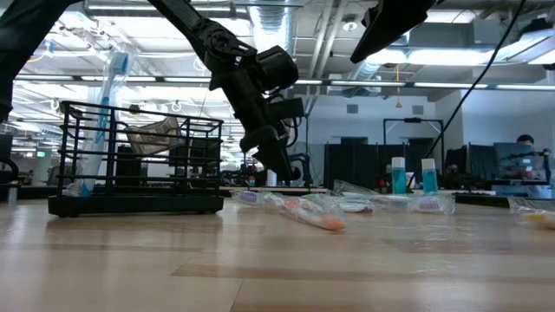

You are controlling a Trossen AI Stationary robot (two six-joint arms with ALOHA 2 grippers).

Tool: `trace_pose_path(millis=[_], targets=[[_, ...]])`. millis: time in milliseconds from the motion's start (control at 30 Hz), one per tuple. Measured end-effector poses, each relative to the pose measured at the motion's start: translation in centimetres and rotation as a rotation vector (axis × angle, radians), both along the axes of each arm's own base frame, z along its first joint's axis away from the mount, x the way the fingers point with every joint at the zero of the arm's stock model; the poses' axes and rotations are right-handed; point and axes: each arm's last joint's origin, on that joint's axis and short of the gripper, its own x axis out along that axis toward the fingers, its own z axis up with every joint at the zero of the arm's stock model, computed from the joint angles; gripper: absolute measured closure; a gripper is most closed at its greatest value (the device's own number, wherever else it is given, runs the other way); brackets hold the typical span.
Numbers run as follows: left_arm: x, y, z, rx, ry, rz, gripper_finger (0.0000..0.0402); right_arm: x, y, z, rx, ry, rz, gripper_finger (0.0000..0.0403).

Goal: Pick & Place toothbrushing station
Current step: Put the top green toothbrush into the bottom left section of the mesh organizer

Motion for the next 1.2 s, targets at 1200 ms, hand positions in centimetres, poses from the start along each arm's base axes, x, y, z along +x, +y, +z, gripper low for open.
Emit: trace_pose_path(millis=[1200], targets=[[1.6, 0.0, -4.4, 0.010, 0.011, -0.060, 0.0259, -0.1, 0.0, 0.0, -0.002, 0.007, 0.000, 0.0285]])
